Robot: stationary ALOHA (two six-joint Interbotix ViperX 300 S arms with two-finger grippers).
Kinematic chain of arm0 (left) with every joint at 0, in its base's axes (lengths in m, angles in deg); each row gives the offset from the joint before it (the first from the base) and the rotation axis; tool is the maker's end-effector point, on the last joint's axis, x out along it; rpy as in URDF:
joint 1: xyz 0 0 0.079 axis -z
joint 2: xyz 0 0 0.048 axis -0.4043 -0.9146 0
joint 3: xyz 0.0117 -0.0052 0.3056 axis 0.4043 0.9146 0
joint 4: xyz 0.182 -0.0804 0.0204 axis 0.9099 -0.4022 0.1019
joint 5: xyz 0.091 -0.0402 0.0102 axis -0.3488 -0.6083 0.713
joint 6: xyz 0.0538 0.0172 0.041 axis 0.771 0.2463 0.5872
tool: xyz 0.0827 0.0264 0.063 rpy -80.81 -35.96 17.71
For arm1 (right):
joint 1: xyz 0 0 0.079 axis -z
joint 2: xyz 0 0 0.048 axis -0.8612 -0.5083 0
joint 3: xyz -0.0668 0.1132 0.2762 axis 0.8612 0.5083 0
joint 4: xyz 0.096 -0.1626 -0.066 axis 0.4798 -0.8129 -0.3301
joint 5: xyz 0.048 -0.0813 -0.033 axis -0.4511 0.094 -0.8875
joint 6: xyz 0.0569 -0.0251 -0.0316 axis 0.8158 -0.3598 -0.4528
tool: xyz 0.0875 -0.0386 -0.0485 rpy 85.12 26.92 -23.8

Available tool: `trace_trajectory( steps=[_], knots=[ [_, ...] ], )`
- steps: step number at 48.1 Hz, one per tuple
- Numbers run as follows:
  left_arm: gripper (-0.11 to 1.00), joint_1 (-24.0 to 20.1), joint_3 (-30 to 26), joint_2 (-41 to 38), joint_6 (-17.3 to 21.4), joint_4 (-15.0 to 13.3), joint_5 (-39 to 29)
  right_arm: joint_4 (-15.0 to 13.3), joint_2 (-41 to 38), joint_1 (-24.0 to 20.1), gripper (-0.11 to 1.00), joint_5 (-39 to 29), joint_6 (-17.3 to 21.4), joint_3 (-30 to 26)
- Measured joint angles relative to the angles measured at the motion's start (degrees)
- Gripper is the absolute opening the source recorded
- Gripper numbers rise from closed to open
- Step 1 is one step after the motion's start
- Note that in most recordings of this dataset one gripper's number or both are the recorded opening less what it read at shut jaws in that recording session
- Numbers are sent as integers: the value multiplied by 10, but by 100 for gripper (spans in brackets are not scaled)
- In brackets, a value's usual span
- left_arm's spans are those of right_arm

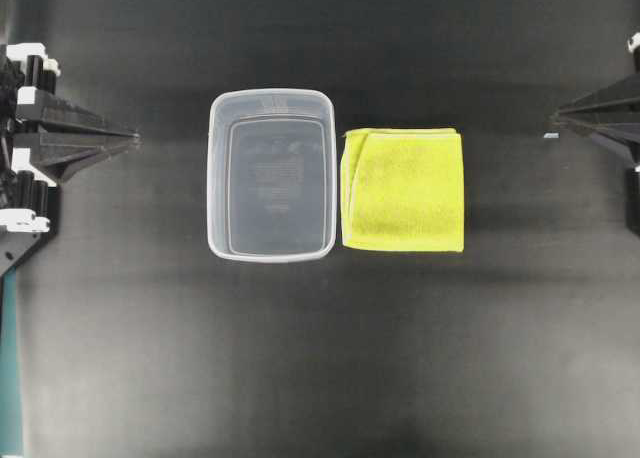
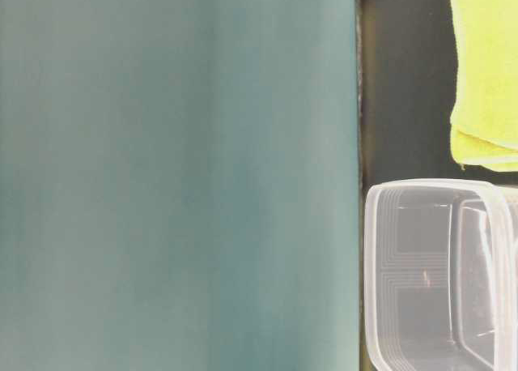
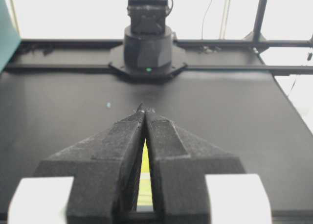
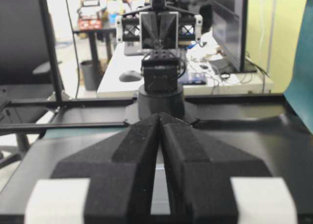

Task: Place the yellow towel into the container with the left arm.

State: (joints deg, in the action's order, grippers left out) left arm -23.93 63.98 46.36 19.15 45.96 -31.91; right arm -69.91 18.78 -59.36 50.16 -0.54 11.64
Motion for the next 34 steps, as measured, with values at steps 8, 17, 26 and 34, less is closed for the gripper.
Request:
trace_trajectory(
  steps=[8,17,26,34],
  knots=[
    [0,-5,-69,-33,-25,18,-93,7,8,-1,1,3,7,0],
    [0,-8,-197,-120,-21,21,-249,11,29,0,1,4,8,-2],
    [0,-8,-314,-236,-16,22,-349,18,38,0,1,-3,9,-4],
    [0,-7,-421,-345,-16,22,-439,20,38,-1,5,-18,10,-4]
  ],
)
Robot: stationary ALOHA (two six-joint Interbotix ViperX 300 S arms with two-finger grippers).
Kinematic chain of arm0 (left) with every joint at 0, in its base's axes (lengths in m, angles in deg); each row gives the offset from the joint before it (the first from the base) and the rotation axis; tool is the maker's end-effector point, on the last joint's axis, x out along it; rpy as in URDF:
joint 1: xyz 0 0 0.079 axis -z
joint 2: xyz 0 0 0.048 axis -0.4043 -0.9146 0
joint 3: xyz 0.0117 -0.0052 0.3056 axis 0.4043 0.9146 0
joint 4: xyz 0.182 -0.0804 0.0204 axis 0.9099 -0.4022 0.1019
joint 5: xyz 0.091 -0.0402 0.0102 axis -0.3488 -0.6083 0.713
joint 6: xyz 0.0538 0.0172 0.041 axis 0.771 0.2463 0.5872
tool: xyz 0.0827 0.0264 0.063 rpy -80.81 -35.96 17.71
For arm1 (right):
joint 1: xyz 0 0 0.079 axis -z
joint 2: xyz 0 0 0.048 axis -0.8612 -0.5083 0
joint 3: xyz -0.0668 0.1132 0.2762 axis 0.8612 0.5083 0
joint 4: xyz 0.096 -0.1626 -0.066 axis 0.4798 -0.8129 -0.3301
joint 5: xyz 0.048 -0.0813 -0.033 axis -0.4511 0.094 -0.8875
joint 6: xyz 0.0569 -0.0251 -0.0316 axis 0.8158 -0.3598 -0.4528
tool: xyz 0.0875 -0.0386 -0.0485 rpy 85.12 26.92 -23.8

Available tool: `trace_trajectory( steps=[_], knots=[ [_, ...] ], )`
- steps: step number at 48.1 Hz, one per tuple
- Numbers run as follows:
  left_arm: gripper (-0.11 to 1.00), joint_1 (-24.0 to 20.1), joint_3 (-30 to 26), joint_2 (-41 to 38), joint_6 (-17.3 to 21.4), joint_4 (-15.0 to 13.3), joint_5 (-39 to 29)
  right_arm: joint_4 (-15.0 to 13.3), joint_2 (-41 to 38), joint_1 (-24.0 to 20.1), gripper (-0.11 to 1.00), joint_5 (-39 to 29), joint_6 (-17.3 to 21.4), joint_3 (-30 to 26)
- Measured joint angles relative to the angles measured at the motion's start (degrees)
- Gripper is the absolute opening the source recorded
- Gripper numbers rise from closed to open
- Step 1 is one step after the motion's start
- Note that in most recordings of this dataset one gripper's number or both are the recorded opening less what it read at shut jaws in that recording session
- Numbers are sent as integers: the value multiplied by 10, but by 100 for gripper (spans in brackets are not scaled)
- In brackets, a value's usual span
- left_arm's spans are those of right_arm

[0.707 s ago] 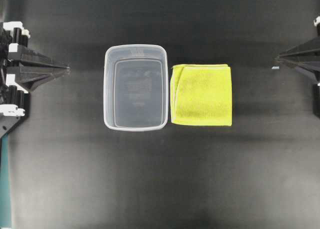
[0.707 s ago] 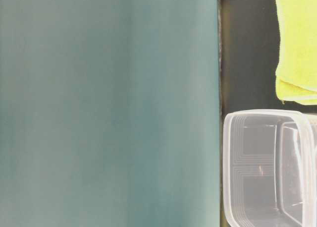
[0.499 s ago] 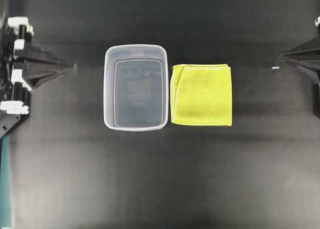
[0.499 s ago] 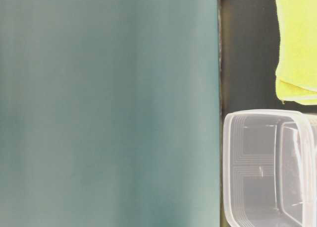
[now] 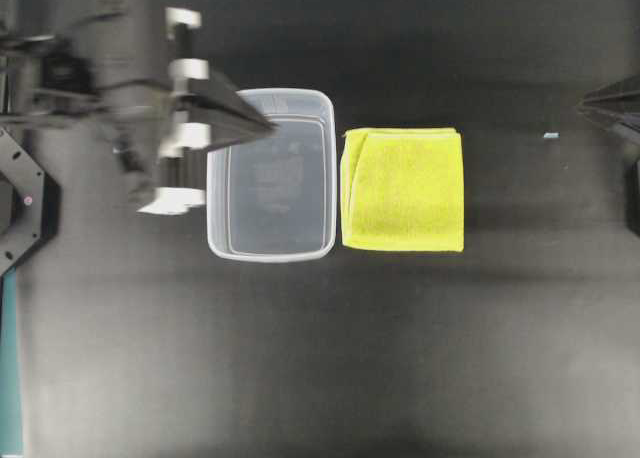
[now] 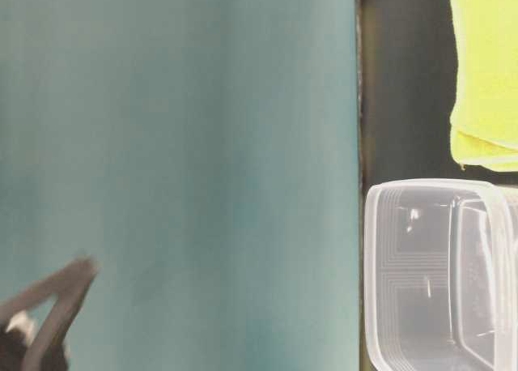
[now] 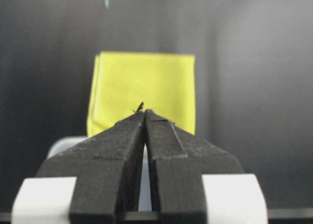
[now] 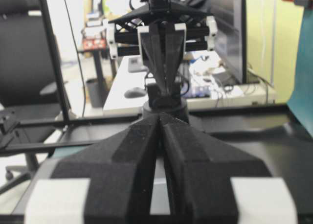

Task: Place the yellow towel into the container with the left arm.
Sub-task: 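Swing the left gripper over the container toward the yellow towel, then lower the left gripper onto the towel's near edge and close it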

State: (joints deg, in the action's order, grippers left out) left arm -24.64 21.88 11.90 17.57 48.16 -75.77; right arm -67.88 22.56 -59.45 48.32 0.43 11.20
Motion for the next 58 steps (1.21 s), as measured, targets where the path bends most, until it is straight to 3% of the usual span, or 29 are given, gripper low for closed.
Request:
trace_trajectory(
  steps=[4,9,13,17,22,26,43,58],
  knots=[
    [1,-1,-51,-54,2,1,-52,0,0,-2,18,-3,11,0],
    [7,-3,-113,-126,13,1,-117,0,0,-4,43,-3,33,0],
    [26,-5,-154,-171,39,1,-153,0,0,-8,66,-2,48,0],
    [51,-6,-193,-211,68,1,-174,-1,2,-17,79,0,52,0],
    [80,-5,-250,-271,89,2,-192,-1,6,-20,78,0,54,0],
    [90,-4,-288,-311,88,2,-201,-1,14,-21,77,2,55,0],
    [90,-18,-350,-468,90,2,-197,-3,92,-24,77,-9,51,0],
    [90,-13,-364,-539,90,2,-171,-4,116,-24,77,-62,51,-1]
  ],
)
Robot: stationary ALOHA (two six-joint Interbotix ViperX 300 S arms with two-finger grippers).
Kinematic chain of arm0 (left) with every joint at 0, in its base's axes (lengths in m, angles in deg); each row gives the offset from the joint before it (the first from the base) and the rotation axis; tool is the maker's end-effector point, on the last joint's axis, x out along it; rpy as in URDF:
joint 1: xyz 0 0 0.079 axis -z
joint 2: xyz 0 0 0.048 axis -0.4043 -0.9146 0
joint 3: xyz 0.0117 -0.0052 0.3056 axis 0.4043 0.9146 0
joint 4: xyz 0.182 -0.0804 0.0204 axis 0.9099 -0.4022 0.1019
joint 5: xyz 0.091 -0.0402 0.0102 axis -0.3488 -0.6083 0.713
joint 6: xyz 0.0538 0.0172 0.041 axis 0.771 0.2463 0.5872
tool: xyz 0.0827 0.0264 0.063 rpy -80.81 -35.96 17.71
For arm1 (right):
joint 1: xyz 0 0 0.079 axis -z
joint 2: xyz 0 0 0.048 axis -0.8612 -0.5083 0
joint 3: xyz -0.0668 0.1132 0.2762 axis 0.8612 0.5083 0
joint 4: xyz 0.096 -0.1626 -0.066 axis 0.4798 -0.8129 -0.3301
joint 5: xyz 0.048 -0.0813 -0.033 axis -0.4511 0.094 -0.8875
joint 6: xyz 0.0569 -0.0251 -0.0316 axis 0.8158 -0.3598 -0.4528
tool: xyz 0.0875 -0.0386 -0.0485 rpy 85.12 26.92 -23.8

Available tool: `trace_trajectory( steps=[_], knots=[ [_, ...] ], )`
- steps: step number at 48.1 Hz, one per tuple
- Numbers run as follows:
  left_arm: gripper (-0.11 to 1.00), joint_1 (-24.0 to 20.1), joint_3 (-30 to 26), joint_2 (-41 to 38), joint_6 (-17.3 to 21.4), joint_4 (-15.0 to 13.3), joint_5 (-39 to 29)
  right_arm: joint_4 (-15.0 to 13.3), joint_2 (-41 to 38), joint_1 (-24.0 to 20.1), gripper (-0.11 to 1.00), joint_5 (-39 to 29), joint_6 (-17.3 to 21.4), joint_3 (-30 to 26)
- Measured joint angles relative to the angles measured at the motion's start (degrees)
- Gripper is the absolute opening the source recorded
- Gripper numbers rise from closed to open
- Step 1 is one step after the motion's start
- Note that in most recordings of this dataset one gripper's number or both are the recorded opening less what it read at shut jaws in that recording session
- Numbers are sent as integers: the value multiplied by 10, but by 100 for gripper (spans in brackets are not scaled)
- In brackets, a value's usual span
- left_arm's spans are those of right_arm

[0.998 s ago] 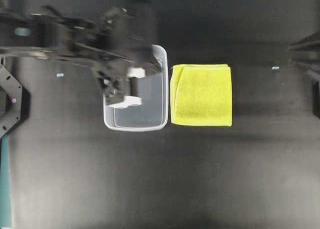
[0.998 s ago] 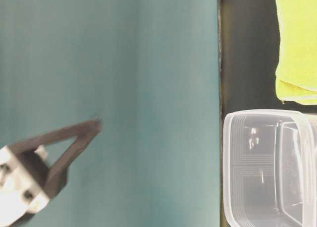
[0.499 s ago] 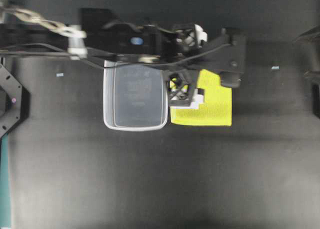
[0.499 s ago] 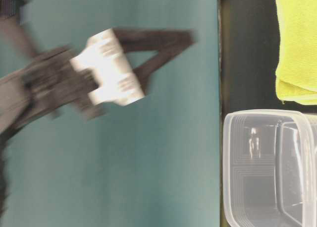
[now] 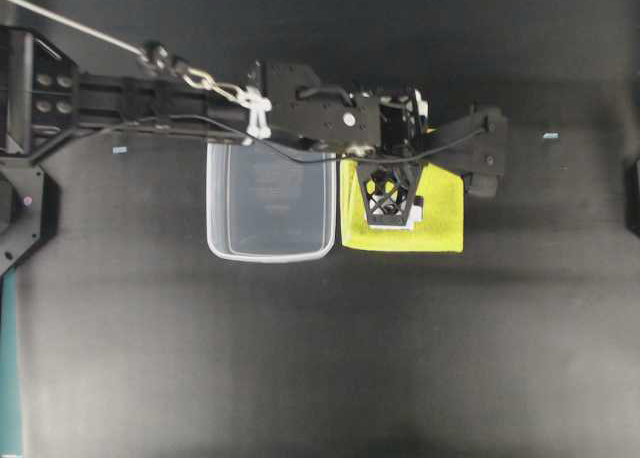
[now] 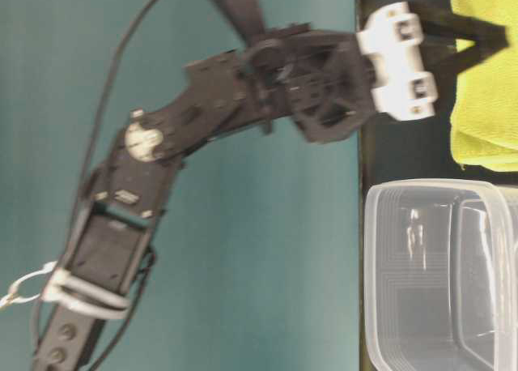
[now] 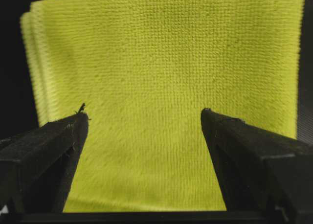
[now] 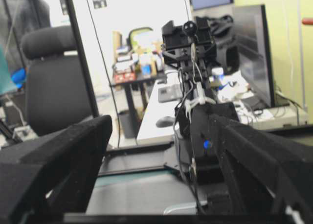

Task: Place the yellow towel into the container with the left arm.
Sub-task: 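Lower the left gripper onto the towel's near edge and close it, then lift the towel with the left gripper and carry it over the container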

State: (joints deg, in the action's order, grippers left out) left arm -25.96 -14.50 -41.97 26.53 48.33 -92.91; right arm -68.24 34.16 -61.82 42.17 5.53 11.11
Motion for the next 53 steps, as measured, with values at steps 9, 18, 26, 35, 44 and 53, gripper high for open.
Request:
trace_trajectory(
  steps=[9,18,26,35,44,53],
  knots=[
    [89,8,0,-22,1,0,4,0,1,0,77,-3,4,0],
    [86,10,4,-23,3,0,6,1,1,0,77,-4,4,0],
    [56,13,18,-19,2,0,6,0,1,0,77,-4,4,0],
    [8,21,20,-17,3,0,6,0,2,3,77,-3,4,0],
    [7,19,8,-12,7,0,-1,0,2,4,77,-3,5,0],
    [7,14,-23,27,5,0,-40,0,3,4,77,-3,5,1]
  ],
)
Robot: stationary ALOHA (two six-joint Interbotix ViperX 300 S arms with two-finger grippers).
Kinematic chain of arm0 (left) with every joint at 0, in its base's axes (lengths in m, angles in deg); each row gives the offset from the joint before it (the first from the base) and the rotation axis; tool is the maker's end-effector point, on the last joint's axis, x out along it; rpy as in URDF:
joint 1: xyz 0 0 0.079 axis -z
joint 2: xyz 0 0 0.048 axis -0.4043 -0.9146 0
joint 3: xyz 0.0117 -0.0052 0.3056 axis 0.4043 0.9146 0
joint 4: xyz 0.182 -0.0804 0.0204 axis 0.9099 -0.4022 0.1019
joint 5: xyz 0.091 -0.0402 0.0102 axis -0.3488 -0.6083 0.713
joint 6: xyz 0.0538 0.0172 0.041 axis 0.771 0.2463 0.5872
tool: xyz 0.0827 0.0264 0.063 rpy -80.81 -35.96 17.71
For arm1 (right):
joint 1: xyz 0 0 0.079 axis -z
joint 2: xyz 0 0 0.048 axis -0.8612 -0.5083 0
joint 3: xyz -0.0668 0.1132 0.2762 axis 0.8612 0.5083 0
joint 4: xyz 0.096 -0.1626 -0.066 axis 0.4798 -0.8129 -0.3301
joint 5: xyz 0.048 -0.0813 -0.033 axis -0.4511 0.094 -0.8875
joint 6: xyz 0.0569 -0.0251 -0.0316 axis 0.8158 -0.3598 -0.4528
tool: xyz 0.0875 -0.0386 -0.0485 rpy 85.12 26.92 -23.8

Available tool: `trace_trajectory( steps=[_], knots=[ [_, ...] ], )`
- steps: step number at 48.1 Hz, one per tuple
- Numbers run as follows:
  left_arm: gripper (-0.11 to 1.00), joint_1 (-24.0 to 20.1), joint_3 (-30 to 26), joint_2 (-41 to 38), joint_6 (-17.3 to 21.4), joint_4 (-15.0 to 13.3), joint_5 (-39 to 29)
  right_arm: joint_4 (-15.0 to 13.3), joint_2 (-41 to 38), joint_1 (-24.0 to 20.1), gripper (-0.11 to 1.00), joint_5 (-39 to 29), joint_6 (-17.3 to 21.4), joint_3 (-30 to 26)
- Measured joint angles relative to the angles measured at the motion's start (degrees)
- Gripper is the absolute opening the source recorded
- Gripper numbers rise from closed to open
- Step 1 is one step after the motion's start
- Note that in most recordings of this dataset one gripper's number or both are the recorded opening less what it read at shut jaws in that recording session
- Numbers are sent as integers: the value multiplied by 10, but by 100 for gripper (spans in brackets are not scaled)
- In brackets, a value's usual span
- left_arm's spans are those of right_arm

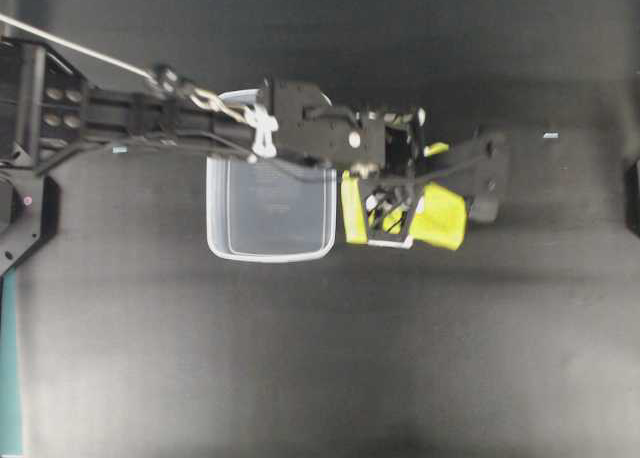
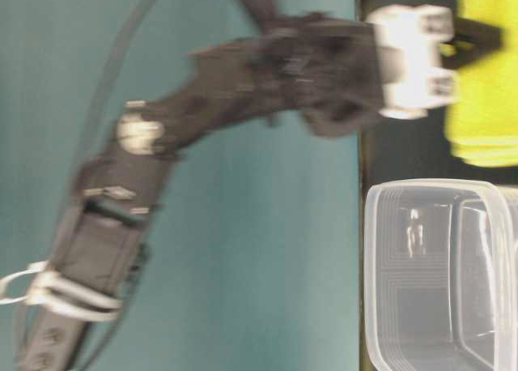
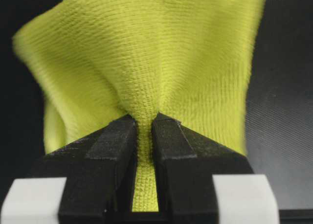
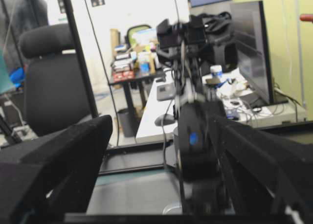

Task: Place the yellow towel into the container with the left arm.
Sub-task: 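Lift the towel with the left gripper and carry it over the container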

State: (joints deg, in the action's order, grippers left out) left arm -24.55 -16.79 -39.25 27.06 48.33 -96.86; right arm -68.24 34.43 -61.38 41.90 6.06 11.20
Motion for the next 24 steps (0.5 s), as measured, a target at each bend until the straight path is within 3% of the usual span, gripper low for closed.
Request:
trace_trajectory(
  steps=[14,24],
  knots=[
    [7,4,-41,154,-6,0,-120,0,6,0,77,1,-3,0],
    [7,-3,19,243,-11,0,-207,0,6,0,77,0,-4,0]
  ],
)
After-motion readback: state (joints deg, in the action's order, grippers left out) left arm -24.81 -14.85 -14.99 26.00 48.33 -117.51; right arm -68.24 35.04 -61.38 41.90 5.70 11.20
